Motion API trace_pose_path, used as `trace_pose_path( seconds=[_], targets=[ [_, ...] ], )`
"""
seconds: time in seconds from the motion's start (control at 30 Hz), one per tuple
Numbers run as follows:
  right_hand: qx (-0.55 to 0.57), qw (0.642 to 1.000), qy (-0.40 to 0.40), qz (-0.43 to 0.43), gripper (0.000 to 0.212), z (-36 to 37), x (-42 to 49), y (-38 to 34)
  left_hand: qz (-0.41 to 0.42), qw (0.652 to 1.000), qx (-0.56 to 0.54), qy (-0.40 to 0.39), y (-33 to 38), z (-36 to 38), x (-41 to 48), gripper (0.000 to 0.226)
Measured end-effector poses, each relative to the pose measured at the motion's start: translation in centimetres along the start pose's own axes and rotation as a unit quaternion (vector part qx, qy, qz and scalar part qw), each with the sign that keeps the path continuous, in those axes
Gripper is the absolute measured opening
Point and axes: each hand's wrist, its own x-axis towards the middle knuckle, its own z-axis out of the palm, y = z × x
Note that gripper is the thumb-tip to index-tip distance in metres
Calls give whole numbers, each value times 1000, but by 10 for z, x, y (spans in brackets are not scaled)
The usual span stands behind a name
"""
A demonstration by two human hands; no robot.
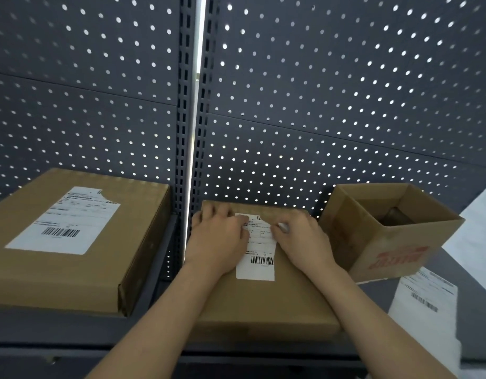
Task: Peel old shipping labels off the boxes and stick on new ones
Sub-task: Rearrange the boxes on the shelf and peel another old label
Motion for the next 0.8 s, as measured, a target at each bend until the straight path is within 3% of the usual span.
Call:
trace_pose_path(
  seconds=[0.27,0.8],
  targets=[
    [2,998,-3,-56,16,3,-3,5,1,1000,4,2,1,0,0,42],
    [81,996,-27,-28,11,5,-2,14,3,1000,8,16,0,1,-1,42]
  ],
)
